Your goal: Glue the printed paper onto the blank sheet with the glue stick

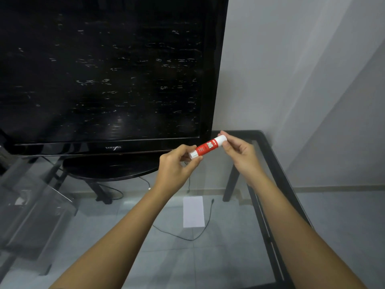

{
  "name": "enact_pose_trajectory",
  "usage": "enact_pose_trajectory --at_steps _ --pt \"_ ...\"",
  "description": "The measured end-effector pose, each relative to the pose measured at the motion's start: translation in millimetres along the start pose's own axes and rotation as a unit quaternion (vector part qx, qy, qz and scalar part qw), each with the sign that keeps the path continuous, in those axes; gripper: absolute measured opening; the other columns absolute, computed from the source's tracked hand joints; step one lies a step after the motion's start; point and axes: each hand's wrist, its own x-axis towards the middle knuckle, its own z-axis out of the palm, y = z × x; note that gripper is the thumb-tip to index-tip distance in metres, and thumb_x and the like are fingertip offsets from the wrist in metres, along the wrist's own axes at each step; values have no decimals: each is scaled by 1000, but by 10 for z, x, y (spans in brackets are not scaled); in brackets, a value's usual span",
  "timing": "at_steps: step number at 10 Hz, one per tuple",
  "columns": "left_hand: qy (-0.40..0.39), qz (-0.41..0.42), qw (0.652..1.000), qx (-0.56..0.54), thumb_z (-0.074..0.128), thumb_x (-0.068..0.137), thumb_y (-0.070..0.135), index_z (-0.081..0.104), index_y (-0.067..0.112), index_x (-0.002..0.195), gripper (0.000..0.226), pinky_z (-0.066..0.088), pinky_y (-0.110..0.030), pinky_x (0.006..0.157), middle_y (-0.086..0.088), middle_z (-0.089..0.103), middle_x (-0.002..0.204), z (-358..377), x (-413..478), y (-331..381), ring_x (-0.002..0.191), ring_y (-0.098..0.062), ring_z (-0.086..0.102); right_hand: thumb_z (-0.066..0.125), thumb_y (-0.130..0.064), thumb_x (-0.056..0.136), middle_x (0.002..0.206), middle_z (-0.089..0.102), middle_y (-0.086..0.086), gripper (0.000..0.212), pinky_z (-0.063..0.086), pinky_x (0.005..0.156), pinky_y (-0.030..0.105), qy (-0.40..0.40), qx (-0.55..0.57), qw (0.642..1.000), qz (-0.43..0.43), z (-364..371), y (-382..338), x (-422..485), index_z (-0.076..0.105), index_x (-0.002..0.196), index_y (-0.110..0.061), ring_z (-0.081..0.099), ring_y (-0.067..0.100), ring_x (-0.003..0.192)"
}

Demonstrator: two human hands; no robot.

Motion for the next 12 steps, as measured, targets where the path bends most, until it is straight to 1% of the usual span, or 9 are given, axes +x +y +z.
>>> enact_pose_trajectory --at_steps 1,2,3,4,6,7,10,11,12 --pt "15 -17 1000 -18 72 79 22 63 10 100 25 53 -14 72 0 67 101 59 -30 -104 83 -9 64 68 -48 73 128 54 -15 65 46 95 25 7 102 994 30 164 98 -52 41 131 -43 53 5 116" --pt "10 -34 999 -29 71 80 22 62 11 100 24 54 -16 75 -1 68 101 142 -76 -214 86 -9 64 73 -50 64 127 57 -7 86 47 92 26 35 165 981 92 292 228 -79 33 138 -32 56 11 114" --pt "-28 -70 997 -14 68 82 25 61 13 105 27 52 -18 79 -2 67 106 262 -151 -379 95 -11 63 71 -45 68 106 69 -11 56 52 82 21 33 153 976 151 377 421 -89 55 117 -24 63 12 105" --pt "-134 -117 983 48 53 91 38 42 21 135 49 33 -23 100 5 40 144 440 -329 -684 129 -7 37 67 -35 81 82 70 -19 11 51 78 20 58 52 979 188 453 737 -84 59 88 -33 66 4 85" --pt "-214 -223 935 173 23 100 35 6 16 148 54 7 -32 115 -3 5 158 653 -744 -1285 144 -17 1 67 -19 82 90 62 -8 23 46 76 21 76 -139 972 176 369 1318 -117 62 104 -18 59 12 87" --pt "-254 -229 900 271 15 100 35 -2 15 147 54 2 -36 116 -3 -6 158 705 -964 -1519 144 -20 -10 67 -14 82 94 62 -8 25 38 71 7 49 -189 970 144 297 1508 -224 63 107 -15 58 11 88" --pt "-322 -242 851 338 10 99 39 -11 13 146 57 1 -41 117 -5 -13 157 723 -1244 -1814 142 -22 -16 66 -13 83 98 60 -9 28 35 71 1 28 -216 965 148 267 1744 -380 62 111 -15 57 11 93" --pt "-331 -238 847 342 9 98 40 -11 14 145 58 1 -40 116 -5 -13 157 726 -1250 -1821 143 -22 -15 67 -11 82 104 61 -6 35 39 80 6 19 -221 962 157 271 1728 -398 59 116 -13 59 18 102" --pt "-315 -232 866 311 12 98 45 -10 15 146 61 1 -40 116 -4 -11 157 694 -1146 -1790 143 -21 -13 71 -3 75 142 40 4 82 38 104 36 -24 -220 945 241 241 1661 -386 28 143 -18 39 23 130"
